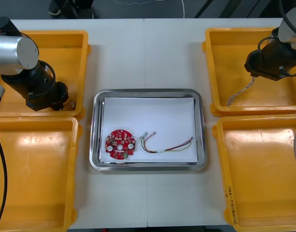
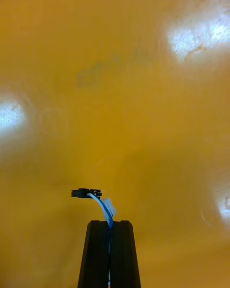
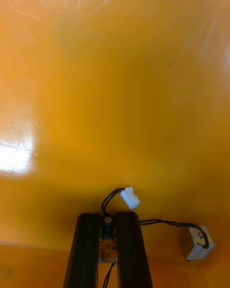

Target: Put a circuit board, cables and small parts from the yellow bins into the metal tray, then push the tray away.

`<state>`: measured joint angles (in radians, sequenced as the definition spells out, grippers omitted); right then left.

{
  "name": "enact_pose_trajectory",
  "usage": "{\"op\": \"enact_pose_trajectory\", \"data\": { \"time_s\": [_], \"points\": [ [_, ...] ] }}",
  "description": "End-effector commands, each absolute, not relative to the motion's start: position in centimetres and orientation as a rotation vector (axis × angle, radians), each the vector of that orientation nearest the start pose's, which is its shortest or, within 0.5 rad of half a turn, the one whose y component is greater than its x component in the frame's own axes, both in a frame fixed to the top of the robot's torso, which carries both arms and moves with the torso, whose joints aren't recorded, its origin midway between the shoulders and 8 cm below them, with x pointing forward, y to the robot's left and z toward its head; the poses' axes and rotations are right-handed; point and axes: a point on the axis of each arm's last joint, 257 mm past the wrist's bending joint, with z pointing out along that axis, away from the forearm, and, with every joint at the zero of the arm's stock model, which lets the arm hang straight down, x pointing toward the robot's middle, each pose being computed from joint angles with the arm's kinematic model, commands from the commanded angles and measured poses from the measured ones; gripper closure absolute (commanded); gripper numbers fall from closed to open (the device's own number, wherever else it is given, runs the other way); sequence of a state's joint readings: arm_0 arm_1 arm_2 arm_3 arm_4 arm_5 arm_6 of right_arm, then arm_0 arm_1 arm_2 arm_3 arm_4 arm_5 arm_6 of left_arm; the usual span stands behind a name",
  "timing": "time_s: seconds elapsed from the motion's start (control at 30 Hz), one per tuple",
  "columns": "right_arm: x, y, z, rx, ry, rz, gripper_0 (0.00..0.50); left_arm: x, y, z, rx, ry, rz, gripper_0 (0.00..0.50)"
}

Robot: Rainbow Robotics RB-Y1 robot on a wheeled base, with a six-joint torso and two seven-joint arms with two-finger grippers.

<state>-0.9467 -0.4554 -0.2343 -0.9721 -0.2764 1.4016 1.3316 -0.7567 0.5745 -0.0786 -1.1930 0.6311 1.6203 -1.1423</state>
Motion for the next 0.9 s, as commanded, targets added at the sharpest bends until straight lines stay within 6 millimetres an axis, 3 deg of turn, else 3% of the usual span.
{"op": "enact_pose_trajectory", "data": {
  "time_s": [0.03, 0.27, 0.67, 0.7, 0.77, 0.9],
  "points": [
    [64.7, -37.2, -13.1, 0.434, 2.4, 0.061, 0.5, 54.6, 29.2, -23.1, -0.259, 2.801, -0.138, 0.5],
    [65.3, -37.8, -14.9, 0.445, 2.391, 0.053, 0.5, 55.2, 29.5, -22.0, -0.259, 2.774, -0.12, 0.5],
    [65.0, -37.9, -16.2, 0.431, 2.419, 0.043, 0.5, 56.9, 31.3, -16.6, -0.236, 2.641, -0.08, 0.5],
    [65.1, -38.0, -16.0, 0.425, 2.415, 0.039, 0.431, 57.0, 31.5, -16.0, -0.237, 2.628, -0.076, 0.5],
    [65.2, -38.0, -16.0, 0.42, 2.413, 0.039, 0.226, 57.1, 31.9, -15.0, -0.232, 2.613, -0.067, 0.5],
    [65.2, -38.0, -15.7, 0.424, 2.408, 0.049, 0.032, 57.0, 32.8, -13.6, -0.235, 2.609, -0.052, 0.5]
  ]
}}
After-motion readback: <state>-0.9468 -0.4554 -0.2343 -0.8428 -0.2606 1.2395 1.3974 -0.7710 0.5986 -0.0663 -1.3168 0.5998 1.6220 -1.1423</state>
